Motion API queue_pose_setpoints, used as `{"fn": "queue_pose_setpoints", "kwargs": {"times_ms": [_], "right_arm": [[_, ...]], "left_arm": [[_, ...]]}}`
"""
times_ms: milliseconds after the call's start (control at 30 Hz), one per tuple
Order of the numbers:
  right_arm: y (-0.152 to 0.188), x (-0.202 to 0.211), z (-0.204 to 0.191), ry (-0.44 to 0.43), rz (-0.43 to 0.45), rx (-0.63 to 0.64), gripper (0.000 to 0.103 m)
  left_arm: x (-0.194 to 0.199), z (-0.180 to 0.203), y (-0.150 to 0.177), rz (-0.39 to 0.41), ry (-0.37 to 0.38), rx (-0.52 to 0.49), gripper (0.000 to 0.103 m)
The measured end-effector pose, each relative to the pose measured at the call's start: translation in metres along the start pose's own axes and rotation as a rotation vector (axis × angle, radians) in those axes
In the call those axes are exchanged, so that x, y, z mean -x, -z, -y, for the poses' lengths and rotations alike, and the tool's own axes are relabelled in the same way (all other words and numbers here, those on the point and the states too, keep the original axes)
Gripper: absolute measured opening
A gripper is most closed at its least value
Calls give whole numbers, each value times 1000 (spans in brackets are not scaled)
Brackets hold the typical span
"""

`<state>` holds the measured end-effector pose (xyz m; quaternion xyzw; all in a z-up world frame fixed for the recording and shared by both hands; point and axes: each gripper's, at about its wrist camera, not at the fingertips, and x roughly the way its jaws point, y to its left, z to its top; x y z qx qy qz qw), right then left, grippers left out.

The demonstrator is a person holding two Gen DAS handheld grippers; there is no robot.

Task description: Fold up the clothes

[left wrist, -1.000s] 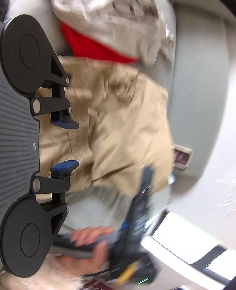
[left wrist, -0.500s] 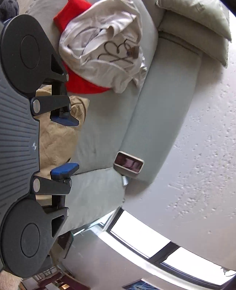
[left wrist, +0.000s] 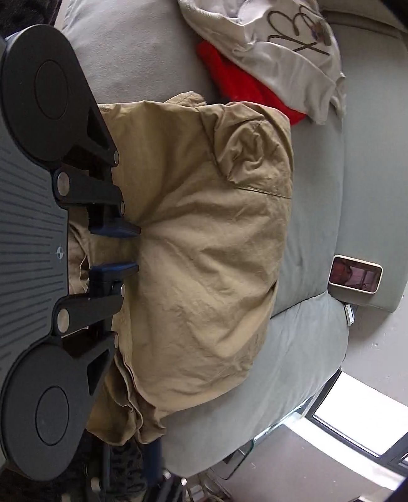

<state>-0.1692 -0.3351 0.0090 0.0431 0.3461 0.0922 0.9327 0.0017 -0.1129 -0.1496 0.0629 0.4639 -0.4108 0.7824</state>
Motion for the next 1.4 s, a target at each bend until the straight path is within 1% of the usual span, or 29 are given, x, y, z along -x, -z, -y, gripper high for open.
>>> {"fn": "queue_pose_setpoints", "kwargs": {"times_ms": [67, 100, 133, 167, 200, 267, 333, 433, 500, 533, 633, 733, 767, 800, 1000, 1067, 1167, 1267, 1367, 1400], "right_arm": [[-6, 8, 15, -8, 65, -173, 52], [-10, 8, 21, -25, 101, -245, 37], [-13, 8, 26, -42, 137, -317, 27], [-17, 3, 28, -66, 152, -362, 20], [-21, -5, 29, -94, 157, -394, 20], [-27, -25, 18, -97, 96, -356, 20], [-26, -50, -3, -40, -36, -222, 21], [-2, -75, -32, 83, -191, 6, 23], [13, -78, -40, 109, -195, 61, 28], [18, -76, -40, 111, -185, 54, 30], [16, -75, -35, 113, -174, -11, 31], [16, -73, -35, 111, -171, -32, 31], [17, -71, -35, 109, -168, -36, 31], [17, -70, -34, 107, -166, -42, 31], [16, -67, -24, 74, -171, -129, 31], [10, -60, -13, 33, -151, -212, 31], [1, -43, 9, -16, -63, -369, 31], [-8, -27, 38, 44, 40, -505, 31], [-10, -20, 67, 157, 106, -646, 33], [-9, -19, 77, 181, 124, -702, 33]], "left_arm": [[2, 2, 4, -1, -1, -14, 14], [4, 4, 6, 0, -3, -25, 14], [5, 7, 10, 1, -7, -37, 14], [6, 9, 12, 2, -11, -44, 14], [7, 10, 14, 3, -14, -50, 14], [11, 11, 18, 5, -13, -51, 14], [16, 9, 21, 4, -12, -45, 15], [27, 6, 20, 21, -4, -17, 16], [32, 10, 13, 59, 4, -12, 20], [34, 13, 8, 83, 6, -19, 21], [32, 26, -6, 157, -24, -74, 21], [19, 33, -12, 176, -47, -97, 24], [16, 33, -12, 160, -54, -101, 28], [13, 33, -11, 139, -60, -103, 29], [-6, 34, -6, 16, -102, -118, 29], [-12, 35, -4, -25, -115, -123, 30], [-13, 32, -7, -42, -111, -103, 30], [-14, 32, -6, -42, -116, -105, 30], [-14, 31, -5, -36, -112, -104, 30], [-14, 30, -5, -35, -111, -102, 30]]}}
